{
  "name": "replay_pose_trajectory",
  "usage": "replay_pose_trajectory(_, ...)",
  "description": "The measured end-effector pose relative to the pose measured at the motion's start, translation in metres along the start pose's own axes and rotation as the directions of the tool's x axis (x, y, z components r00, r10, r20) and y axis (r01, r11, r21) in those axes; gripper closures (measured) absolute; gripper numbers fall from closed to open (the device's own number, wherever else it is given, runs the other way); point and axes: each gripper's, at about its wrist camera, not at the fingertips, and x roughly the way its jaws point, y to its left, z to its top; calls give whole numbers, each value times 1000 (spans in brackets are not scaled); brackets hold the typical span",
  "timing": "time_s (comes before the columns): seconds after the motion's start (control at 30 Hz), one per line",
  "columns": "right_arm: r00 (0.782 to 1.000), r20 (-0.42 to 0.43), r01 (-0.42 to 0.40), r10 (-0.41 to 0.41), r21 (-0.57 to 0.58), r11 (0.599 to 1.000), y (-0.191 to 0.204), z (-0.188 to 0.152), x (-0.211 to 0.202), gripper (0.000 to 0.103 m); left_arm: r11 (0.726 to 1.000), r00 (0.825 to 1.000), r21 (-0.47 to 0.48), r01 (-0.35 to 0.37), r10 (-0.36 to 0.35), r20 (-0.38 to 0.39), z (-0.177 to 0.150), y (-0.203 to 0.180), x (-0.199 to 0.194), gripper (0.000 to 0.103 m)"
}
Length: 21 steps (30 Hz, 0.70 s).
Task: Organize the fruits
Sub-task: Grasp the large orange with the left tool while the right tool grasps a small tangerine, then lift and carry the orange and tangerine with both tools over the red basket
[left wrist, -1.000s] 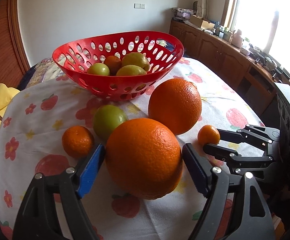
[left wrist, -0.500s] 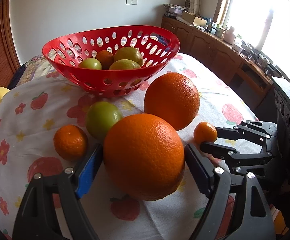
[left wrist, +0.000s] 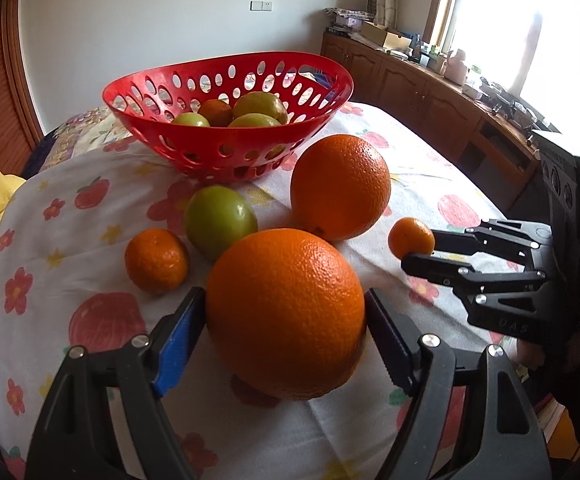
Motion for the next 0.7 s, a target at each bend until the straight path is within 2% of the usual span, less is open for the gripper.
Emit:
replay_pose_trajectory(0.2,1000,11,2,-2,-10,1000,7,-1,-6,70,1000,1000,2,-10,10,-3,-7,-1,-6,25)
replay_pose_trajectory(0.37,1000,15,2,-2,-19,1000,12,-1,-11,70,1000,1000,8,-7,7,23,-7,-4,-16,25)
replay_pose_trajectory(0.53,999,36,0,0,-20,1000,15,3,-19,70,1000,998,2,-6,6,63,0,-3,-30,25)
replay_pose_trajectory(0.7,997,78,9,-6,-44,999,18,19,-33,70,1000,992,0,-7,7,128,21,3,-50,25)
